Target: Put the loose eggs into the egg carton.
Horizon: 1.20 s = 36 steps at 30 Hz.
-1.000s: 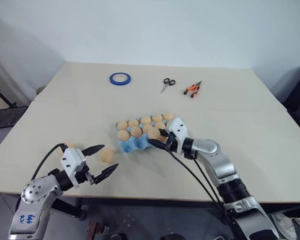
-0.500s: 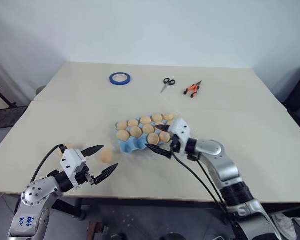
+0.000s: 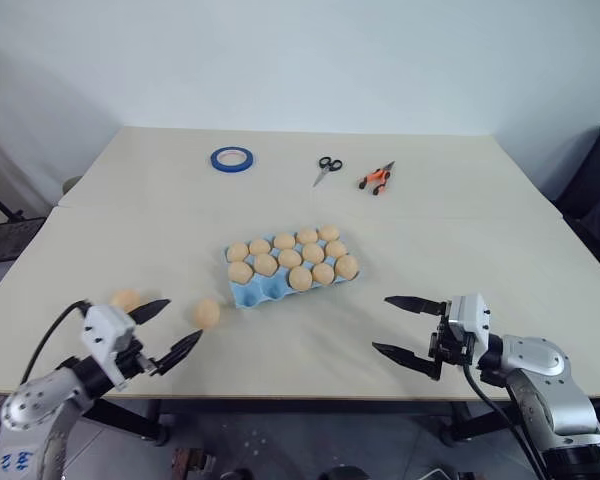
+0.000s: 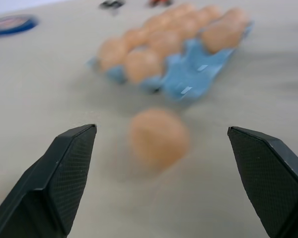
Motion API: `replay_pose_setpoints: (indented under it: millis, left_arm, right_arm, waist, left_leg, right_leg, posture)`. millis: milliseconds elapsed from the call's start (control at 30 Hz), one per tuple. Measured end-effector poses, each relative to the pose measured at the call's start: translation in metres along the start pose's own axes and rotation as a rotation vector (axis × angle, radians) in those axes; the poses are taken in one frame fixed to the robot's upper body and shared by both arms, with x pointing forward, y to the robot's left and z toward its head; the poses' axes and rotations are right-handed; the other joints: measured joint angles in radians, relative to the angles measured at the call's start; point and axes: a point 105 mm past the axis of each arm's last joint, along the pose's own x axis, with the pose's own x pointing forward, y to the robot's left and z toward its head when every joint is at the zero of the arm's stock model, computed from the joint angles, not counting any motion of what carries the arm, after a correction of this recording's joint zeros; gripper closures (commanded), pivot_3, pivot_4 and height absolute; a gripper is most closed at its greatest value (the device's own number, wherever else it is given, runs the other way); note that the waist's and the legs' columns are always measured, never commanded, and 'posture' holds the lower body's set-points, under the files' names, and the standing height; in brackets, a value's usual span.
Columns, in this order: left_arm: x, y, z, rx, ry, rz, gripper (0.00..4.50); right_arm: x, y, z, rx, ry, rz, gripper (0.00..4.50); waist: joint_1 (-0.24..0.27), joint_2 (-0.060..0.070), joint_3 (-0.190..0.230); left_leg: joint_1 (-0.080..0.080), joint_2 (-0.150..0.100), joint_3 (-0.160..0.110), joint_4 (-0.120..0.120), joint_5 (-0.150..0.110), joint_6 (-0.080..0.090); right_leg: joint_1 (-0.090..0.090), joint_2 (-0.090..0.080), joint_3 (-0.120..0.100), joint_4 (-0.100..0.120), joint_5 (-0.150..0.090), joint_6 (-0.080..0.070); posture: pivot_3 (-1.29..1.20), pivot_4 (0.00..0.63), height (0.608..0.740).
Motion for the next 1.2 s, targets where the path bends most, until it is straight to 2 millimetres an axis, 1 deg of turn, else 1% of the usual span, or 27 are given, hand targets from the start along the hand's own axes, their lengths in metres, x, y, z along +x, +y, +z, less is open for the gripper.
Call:
replay_pose_setpoints:
  millis: [133, 200, 300, 367, 433, 533, 733, 800, 900, 933, 967, 1033, 1133, 1167, 1200]
  left_arm:
    - [-0.019, 0.008, -0.006, -0.024, 0.024, 0.063, 0.00]
    - [-0.024, 0.009, -0.011, -0.034, 0.042, 0.078, 0.00]
    - [-0.028, 0.004, -0.019, -0.061, 0.065, 0.076, 0.00]
    - [-0.025, -0.002, -0.022, -0.079, 0.075, 0.057, 0.00]
    - [-0.015, -0.009, -0.022, -0.093, 0.072, 0.022, 0.00]
    - [0.005, -0.016, -0.015, -0.095, 0.041, -0.026, 0.00]
    - [0.047, -0.020, 0.002, -0.058, -0.016, -0.078, 0.00]
    - [0.059, -0.018, -0.002, -0.054, 0.002, -0.076, 0.00]
    - [0.075, -0.016, -0.014, -0.068, 0.045, -0.068, 0.00]
    - [0.079, -0.014, -0.018, -0.072, 0.062, -0.060, 0.40]
    - [0.081, -0.012, -0.020, -0.075, 0.069, -0.049, 0.62]
    - [0.085, -0.008, -0.019, -0.079, 0.063, -0.035, 1.27]
    - [0.087, -0.010, -0.017, -0.082, 0.050, -0.046, 2.28]
    - [0.087, -0.011, -0.017, -0.082, 0.048, -0.054, 2.56]
    - [0.086, -0.012, -0.017, -0.083, 0.044, -0.065, 2.72]
  right_arm:
    - [0.002, 0.005, 0.003, -0.045, -0.039, 0.022, 0.04]
    - [0.003, 0.008, 0.002, -0.051, -0.052, 0.032, 0.04]
    - [0.003, 0.008, -0.004, -0.033, -0.056, 0.037, 0.04]
    - [0.006, 0.008, -0.006, -0.019, -0.064, 0.055, 0.04]
    - [0.010, 0.012, -0.005, 0.003, -0.079, 0.098, 0.04]
    - [0.012, 0.014, -0.005, 0.020, -0.086, 0.123, 0.04]
    - [0.023, 0.017, -0.003, 0.022, -0.106, 0.154, 0.04]
    - [0.026, 0.017, -0.006, 0.036, -0.112, 0.151, 0.04]
    - [0.030, 0.017, -0.007, 0.041, -0.118, 0.143, 0.04]
    - [0.032, 0.017, -0.007, 0.037, -0.121, 0.137, 0.00]
    - [0.033, 0.016, -0.006, 0.037, -0.127, 0.131, 0.00]
    - [0.035, 0.013, -0.005, 0.035, -0.135, 0.114, 0.00]
    - [0.036, 0.010, -0.004, 0.027, -0.138, 0.102, 0.00]
    - [0.037, 0.010, -0.004, 0.029, -0.141, 0.101, 0.00]
    - [0.037, 0.011, -0.004, 0.032, -0.147, 0.101, 0.00]
  waist:
    - [0.008, 0.000, 0.000]
    - [0.013, 0.000, 0.000]
    - [0.017, -0.001, 0.000]
    - [0.017, -0.001, 0.000]
    - [0.018, 0.000, 0.000]
    - [0.021, 0.000, 0.000]
    - [0.018, 0.000, 0.000]
    - [0.019, 0.000, 0.000]
    - [0.018, 0.000, 0.000]
    - [0.018, 0.000, 0.000]
    - [0.017, -0.001, 0.000]
    - [0.019, 0.000, 0.000]
    - [0.020, 0.000, 0.000]
    - [0.021, 0.000, 0.000]
    - [0.021, 0.000, 0.000]
  left_leg:
    - [0.000, -0.001, -0.001, 0.000, -0.001, 0.001]
    - [0.000, -0.002, -0.001, 0.000, -0.004, -0.003]
    - [0.000, -0.002, -0.001, 0.000, -0.004, -0.003]
    - [0.000, -0.002, -0.001, 0.000, -0.004, -0.003]
    - [0.000, -0.002, -0.003, 0.000, -0.006, -0.001]
    - [0.000, -0.002, -0.004, 0.000, -0.005, -0.001]
    - [0.000, -0.002, -0.003, 0.000, 0.000, 0.000]
    - [0.000, -0.002, -0.003, 0.001, 0.000, 0.000]
    - [0.000, -0.002, -0.003, 0.001, 0.000, 0.000]
    - [0.000, -0.001, -0.003, 0.001, 0.000, 0.000]
    - [0.000, -0.001, -0.002, 0.002, 0.001, 0.000]
    - [0.000, -0.001, -0.002, 0.002, 0.001, -0.001]
    - [0.000, -0.001, -0.002, 0.002, 0.001, -0.001]
    - [0.000, -0.001, -0.002, 0.002, 0.001, -0.001]
    - [0.000, -0.001, -0.002, 0.002, 0.001, -0.001]
  right_leg:
    - [0.001, -0.002, -0.001, -0.001, 0.000, 0.000]
    - [0.001, -0.002, -0.001, -0.001, 0.000, 0.000]
    - [0.002, -0.003, -0.002, -0.002, 0.000, -0.001]
    - [0.002, -0.003, -0.002, -0.002, 0.000, -0.001]
    - [0.003, -0.003, -0.003, -0.002, 0.000, -0.001]
    - [0.004, -0.003, -0.004, -0.002, 0.000, -0.001]
    - [0.004, -0.002, -0.003, -0.002, 0.000, -0.001]
    - [0.003, -0.001, -0.003, -0.001, 0.000, -0.001]
    - [0.003, -0.001, -0.003, -0.001, 0.000, -0.001]
    - [0.003, 0.000, -0.003, -0.001, 0.000, -0.001]
    - [0.002, 0.000, -0.003, 0.000, 0.000, -0.001]
    - [0.002, 0.000, -0.003, 0.001, 0.000, -0.001]
    - [0.002, 0.000, -0.003, 0.001, 0.000, -0.001]
    - [0.002, 0.000, -0.003, 0.001, 0.000, -0.001]
    - [0.002, 0.000, -0.003, 0.001, 0.000, -0.001]
  posture:
    - [0.00, 0.150, 0.740]
    - [0.00, 0.150, 0.740]
    - [0.00, 0.150, 0.740]
    - [0.00, 0.150, 0.740]
    - [0.00, 0.150, 0.740]
    - [0.00, 0.150, 0.740]
    - [0.00, 0.150, 0.740]
    - [0.00, 0.150, 0.740]
    - [0.00, 0.150, 0.740]
    - [0.00, 0.150, 0.740]
    - [0.00, 0.150, 0.740]
    - [0.00, 0.150, 0.740]
    - [0.00, 0.150, 0.740]
    - [0.00, 0.150, 0.740]
    - [0.00, 0.150, 0.740]
